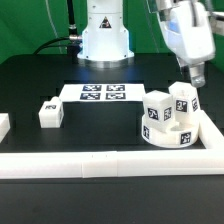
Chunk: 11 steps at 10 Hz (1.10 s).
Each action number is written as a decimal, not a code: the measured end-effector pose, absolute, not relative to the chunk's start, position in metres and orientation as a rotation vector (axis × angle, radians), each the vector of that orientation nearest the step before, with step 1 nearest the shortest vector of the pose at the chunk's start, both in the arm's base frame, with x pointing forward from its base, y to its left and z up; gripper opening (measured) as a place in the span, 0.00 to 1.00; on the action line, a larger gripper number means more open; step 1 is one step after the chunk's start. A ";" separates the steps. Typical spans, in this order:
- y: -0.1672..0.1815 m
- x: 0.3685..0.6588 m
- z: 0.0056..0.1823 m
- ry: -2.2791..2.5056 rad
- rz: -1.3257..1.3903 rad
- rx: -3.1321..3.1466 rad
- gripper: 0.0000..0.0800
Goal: Assemble stool
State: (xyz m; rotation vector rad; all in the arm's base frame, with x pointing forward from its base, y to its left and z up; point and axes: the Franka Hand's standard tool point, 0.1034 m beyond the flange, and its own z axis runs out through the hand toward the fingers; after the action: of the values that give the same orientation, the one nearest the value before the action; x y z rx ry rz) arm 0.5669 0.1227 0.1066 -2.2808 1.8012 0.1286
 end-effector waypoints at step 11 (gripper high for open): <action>0.126 0.579 0.105 0.356 -0.295 -2.994 0.81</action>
Offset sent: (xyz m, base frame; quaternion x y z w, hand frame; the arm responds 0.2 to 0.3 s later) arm 0.0000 0.0000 0.0000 0.0000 0.0000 -0.1938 0.9810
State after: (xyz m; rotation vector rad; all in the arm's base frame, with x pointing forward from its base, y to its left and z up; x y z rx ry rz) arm 0.5787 0.1260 0.1045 -2.9936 0.3558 -0.2955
